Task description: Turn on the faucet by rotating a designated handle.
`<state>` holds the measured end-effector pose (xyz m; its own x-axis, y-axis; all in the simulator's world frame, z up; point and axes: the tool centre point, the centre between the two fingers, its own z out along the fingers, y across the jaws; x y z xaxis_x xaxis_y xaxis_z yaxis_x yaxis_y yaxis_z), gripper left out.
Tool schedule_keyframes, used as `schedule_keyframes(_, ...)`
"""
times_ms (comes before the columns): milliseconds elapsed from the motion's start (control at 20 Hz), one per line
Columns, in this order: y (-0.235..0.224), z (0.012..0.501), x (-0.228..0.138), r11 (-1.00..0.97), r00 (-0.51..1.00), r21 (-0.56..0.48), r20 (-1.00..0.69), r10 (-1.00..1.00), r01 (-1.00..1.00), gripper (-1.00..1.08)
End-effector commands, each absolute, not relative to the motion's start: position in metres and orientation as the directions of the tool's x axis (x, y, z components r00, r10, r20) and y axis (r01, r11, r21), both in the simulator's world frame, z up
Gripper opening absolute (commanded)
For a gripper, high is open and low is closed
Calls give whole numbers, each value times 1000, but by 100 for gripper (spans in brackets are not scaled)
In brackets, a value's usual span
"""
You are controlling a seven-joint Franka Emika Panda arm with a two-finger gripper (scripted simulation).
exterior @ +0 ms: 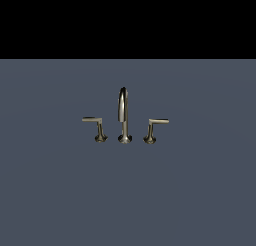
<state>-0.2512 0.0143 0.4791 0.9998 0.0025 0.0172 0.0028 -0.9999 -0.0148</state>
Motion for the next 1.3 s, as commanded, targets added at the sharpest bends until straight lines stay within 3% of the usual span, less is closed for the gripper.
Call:
schedule_keyframes(0,14,479,-251,-1000,1000,-15,17,3,3,-100)
schedule_keyframes(600,30,461,-245,-997,997,-15,16,-74,-74,-100)
schedule_keyframes(1250,75,402,-218,-950,950,-16,11,-313,-313,-100)
